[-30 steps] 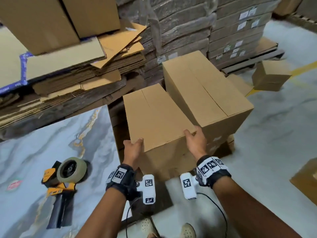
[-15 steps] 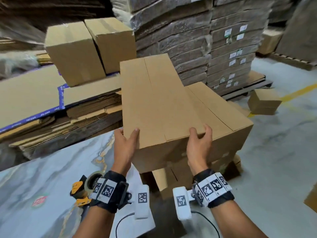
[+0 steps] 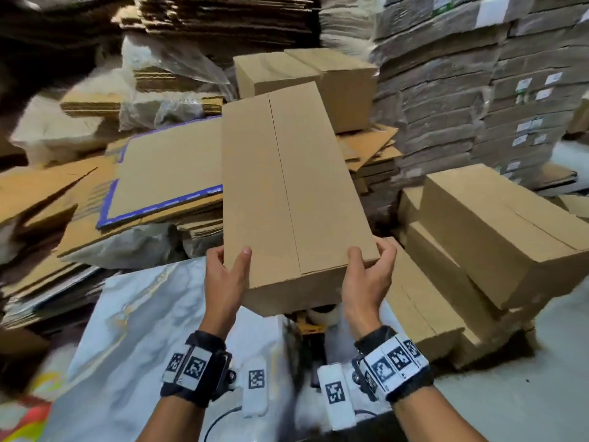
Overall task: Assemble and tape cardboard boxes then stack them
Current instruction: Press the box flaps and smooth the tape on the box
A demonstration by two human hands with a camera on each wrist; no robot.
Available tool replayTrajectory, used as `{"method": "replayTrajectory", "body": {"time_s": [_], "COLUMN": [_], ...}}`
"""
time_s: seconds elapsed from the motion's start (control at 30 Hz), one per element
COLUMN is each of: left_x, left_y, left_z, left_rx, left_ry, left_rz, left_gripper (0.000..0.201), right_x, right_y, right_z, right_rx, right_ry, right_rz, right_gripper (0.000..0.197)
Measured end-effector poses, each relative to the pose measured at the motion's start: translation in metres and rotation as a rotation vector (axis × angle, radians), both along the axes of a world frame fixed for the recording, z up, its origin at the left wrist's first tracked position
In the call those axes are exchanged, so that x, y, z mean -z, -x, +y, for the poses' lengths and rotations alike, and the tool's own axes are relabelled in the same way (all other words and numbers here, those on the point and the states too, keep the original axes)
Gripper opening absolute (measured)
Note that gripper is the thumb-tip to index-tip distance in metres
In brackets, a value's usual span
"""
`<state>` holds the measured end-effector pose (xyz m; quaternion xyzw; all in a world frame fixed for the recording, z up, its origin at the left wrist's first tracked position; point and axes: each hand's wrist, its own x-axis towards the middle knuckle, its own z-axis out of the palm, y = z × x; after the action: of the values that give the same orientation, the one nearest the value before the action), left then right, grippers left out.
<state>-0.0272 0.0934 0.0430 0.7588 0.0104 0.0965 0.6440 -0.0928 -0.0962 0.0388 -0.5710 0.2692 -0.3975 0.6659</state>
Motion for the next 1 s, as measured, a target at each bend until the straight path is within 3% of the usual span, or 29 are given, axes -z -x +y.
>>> {"method": "replayTrajectory", "body": {"time_s": [0.13, 0.3, 0.47, 0.57, 0.63, 0.87, 0.93, 1.0], "left_x": [0.012, 0.044, 0.077, 0.098, 0.103, 0.092, 0.088, 0.082], "left_y": [0.005, 0.030, 0.071, 0.097, 0.108, 0.089, 0.081, 0.074], "left_z": [0.103, 0.201, 0.250, 0.254, 0.251, 0.252, 0.250, 0.247], "left_rx": [-0.154, -0.348, -0.487, -0.485, -0.480, -0.336, -0.293, -0.114], "left_ry": [-0.028, -0.034, -0.027, -0.099, -0.181, -0.462, -0.734, -1.005], "left_rz": [0.018, 0.067, 0.112, 0.144, 0.148, 0.302, 0.288, 0.146], "left_gripper": [0.032, 0.045, 0.046, 0.070, 0.081, 0.071, 0.074, 0.085], "right_x": [0.009, 0.034, 0.058, 0.071, 0.076, 0.093, 0.101, 0.103], "right_y": [-0.025, -0.038, -0.036, -0.034, -0.034, -0.049, -0.049, -0.047], "right_z": [0.087, 0.171, 0.227, 0.237, 0.235, 0.218, 0.212, 0.206], "right_rx": [-0.176, -0.419, -0.600, -0.648, -0.655, -0.727, -0.758, -0.779], "right_ry": [0.077, 0.177, 0.259, 0.295, 0.314, 0.276, 0.288, 0.259], "right_rz": [0.067, 0.152, 0.184, 0.204, 0.216, 0.469, 0.482, 0.472], "right_gripper": [0.031, 0.032, 0.034, 0.039, 0.038, 0.037, 0.028, 0.022]}}
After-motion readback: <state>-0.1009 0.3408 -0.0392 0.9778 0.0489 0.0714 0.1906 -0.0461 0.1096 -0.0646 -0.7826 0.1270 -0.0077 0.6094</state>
